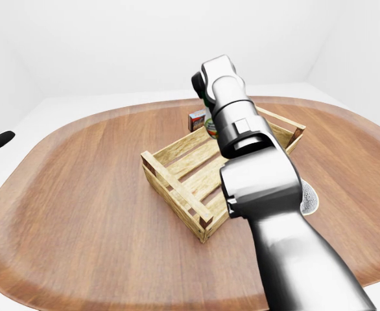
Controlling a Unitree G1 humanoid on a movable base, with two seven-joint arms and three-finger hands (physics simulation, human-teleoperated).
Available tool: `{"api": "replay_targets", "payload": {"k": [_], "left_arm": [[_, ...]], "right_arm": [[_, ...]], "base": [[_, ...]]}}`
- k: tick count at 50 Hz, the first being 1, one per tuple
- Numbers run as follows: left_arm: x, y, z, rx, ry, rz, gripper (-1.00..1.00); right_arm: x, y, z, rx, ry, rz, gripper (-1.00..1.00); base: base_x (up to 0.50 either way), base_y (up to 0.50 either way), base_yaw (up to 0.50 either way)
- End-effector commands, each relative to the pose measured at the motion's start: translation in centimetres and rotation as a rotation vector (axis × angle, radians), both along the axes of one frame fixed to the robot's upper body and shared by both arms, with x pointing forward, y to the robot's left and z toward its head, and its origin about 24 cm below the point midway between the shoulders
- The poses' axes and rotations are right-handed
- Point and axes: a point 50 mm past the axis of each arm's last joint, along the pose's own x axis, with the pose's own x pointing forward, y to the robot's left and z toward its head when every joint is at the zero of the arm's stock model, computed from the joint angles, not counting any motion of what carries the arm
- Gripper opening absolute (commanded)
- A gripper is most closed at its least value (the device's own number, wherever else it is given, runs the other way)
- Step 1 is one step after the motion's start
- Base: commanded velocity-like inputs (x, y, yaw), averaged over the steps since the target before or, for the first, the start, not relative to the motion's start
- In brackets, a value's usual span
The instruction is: Pick up the salad dressing and put it in the tray.
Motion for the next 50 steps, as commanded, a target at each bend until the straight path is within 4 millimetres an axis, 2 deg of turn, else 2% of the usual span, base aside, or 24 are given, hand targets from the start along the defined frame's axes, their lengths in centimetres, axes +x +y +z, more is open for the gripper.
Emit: {"api": "replay_targets", "payload": {"k": [1,16,21,26,39,44,50], "left_arm": [[0.1,-0.1,0.1,0.003,-0.002,-0.004,1.0],[0.2,-0.2,0.0,0.004,0.001,-0.006,1.0],[0.3,-0.4,0.0,0.01,0.001,-0.011,1.0],[0.3,-0.4,-0.1,0.01,0.003,-0.012,1.0],[0.4,-0.6,-0.4,0.005,0.014,-0.019,1.0],[0.4,-0.6,-0.4,0.008,0.012,-0.021,1.0],[0.4,-0.6,-0.4,0.007,0.013,-0.021,1.0]], "right_arm": [[0.1,-4.4,0.4,-0.031,-0.031,-0.13,-1.0],[0.0,-8.9,-1.7,-0.075,0.001,-0.244,-1.0],[-0.1,-10.2,-3.7,-0.052,0.041,-0.28,-1.0],[-0.2,-10.8,-6.6,-0.033,0.111,-0.303,-1.0],[-0.5,-11.9,-8.5,0.006,0.148,-0.345,-1.0],[-0.5,-12.1,-8.7,0.014,0.153,-0.351,-1.0],[-0.3,-11.3,-7.8,0.016,0.143,-0.335,-1.0]], "base": [[0.0,0.0,0.0],[0.0,0.0,0.0],[0.0,0.0,0.0],[0.0,0.0,0.0],[0.0,0.0,0.0],[0.0,0.0,0.0],[0.0,0.0,0.0]]}}
